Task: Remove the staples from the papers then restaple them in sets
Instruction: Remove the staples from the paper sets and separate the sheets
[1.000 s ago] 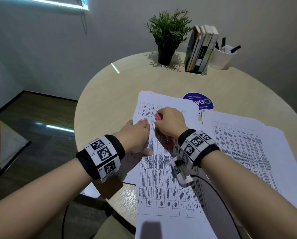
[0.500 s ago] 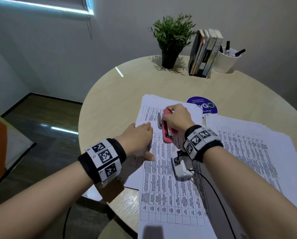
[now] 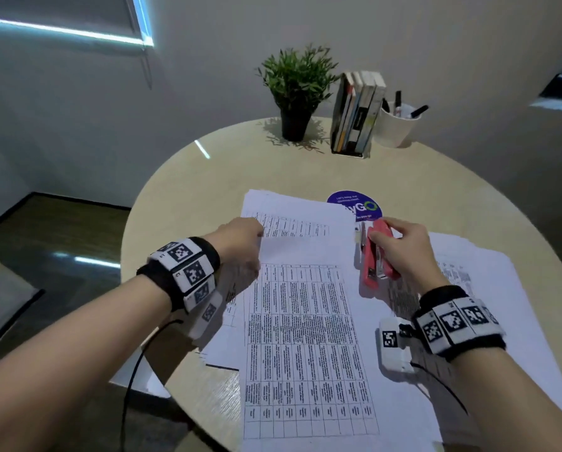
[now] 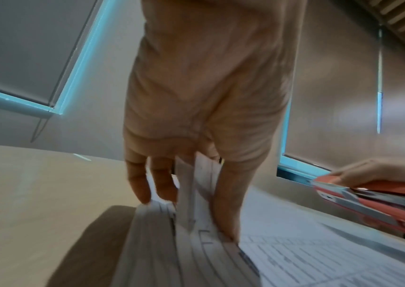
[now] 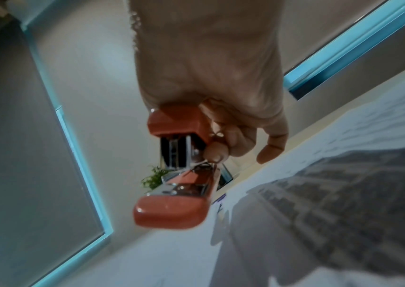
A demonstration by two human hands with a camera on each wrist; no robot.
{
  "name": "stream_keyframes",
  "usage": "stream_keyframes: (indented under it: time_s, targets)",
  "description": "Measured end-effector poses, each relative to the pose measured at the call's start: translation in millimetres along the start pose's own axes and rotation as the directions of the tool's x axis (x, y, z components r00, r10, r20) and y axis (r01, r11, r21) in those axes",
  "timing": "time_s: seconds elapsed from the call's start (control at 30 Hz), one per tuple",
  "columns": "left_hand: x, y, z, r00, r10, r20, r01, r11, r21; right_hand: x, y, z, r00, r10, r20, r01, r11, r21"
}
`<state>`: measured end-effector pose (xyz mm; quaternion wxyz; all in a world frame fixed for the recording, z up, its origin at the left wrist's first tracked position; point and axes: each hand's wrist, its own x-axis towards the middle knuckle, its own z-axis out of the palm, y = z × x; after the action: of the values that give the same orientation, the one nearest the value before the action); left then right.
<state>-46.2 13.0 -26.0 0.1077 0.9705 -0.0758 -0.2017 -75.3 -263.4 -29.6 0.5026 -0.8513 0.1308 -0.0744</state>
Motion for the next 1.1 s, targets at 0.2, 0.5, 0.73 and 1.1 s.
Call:
stream_keyframes:
  time_s: [0.2, 0.5, 0.73, 1.1]
  targets:
    - [-1, -11, -21, 0.907, -0.055, -0.418, -0.139, 0.896, -0.421, -1, 10, -31, 0.994, 0.025, -0.109, -0.008, 0.988, 0.155]
    - [-16, 2, 2, 0.990, -0.106, -0.094, 0.026, 0.788, -0.615, 7, 14, -59, 0.979, 0.076, -0.190, -0.034, 0.976, 0.216]
    - [-18, 8, -68, 0.876, -0.240, -0.418, -0.258, 0.498, -0.828, 7, 0, -111, 0.946, 0.025, -0.323, 0.066, 0.961, 0.270]
    - [17, 130, -4, 0.981, 0.037, -0.191, -0.179, 0.557, -0.811, 2, -22, -153, 0.925, -0.064, -0.376, 0.187, 0.936, 0.299]
